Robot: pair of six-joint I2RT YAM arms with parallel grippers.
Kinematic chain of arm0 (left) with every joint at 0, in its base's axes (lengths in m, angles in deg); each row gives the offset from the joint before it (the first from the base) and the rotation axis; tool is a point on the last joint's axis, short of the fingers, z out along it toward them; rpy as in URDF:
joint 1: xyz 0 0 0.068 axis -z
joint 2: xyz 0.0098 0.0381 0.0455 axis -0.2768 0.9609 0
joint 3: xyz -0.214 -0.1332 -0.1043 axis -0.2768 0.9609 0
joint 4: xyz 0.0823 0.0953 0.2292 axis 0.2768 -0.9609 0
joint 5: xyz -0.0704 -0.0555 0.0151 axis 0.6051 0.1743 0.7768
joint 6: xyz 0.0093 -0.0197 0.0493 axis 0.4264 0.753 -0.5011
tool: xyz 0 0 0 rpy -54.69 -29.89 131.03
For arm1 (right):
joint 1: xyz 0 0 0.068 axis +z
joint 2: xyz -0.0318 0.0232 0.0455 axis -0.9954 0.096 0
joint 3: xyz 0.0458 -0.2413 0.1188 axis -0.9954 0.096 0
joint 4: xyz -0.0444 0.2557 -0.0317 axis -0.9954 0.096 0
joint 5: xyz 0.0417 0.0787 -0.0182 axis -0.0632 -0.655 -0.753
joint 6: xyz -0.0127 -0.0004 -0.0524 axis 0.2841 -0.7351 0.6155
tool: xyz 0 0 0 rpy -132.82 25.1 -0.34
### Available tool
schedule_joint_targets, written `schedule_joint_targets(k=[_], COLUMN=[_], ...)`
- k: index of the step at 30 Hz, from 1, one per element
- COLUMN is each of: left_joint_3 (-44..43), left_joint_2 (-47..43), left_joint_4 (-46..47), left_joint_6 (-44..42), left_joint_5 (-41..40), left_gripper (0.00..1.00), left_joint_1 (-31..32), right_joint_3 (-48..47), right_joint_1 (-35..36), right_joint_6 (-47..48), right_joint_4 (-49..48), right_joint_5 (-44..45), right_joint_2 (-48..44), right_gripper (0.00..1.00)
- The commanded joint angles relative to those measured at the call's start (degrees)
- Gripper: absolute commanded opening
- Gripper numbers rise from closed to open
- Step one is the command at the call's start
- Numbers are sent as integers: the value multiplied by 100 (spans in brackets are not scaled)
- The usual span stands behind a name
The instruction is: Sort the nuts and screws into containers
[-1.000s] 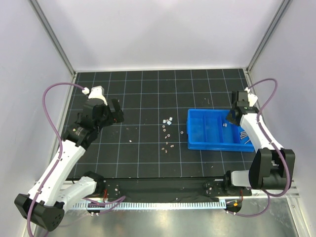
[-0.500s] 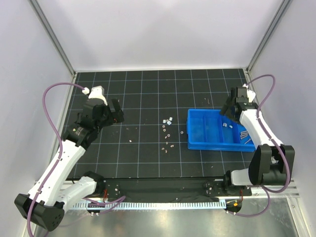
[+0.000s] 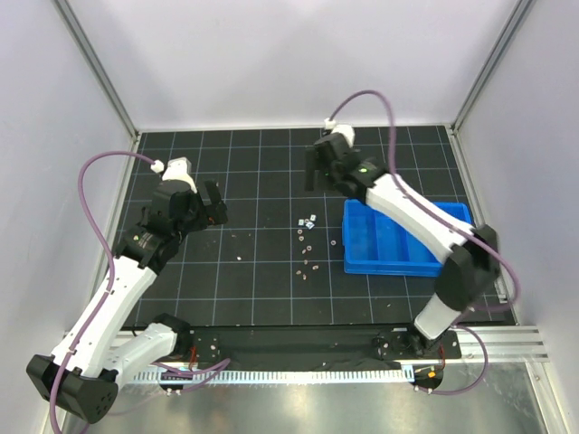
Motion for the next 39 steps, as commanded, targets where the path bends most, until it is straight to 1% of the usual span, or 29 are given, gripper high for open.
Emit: schedule_joint_targets(k=[1,4,7,8,12,17,26,32,39], left_joint_3=[-27,-36,-27,-36,-27,-27,-18,-18,-18], left_joint_2=[-100,-118,-135,-153,-162,-179,-171,-170,-153], left_joint_4=[164,164,164,173,173,173,182,164,173], left_joint_6=[-74,-74,-74,-74,-74,-83,-83,-83,-83], left_joint_5=[60,104,104,104,95,69,25,25,25], left_gripper=[100,100,100,100,100,100,100,100,100], left_joint_1=[-14,-22,-14,-14,-22,-22,-22,-14,-22], right_joint_3=[-301,-336,-520,-547,-442,-337,-213,-187,-3], right_joint_1=[267,356,347,356,347,338,215,207,207], right_joint_6=[-113,-263,-394,-421,-570,-632,-773,-808,-940], right_joint_4=[135,-111,2,2,-155,-314,-560,-560,-560], right_joint_5=[218,236,218,192,139,227,51,16,-19], right_joint_2=[878,1485,1994,2083,2286,2461,2655,2848,2866], right_gripper=[85,81,71,68,63,60,53,48,46])
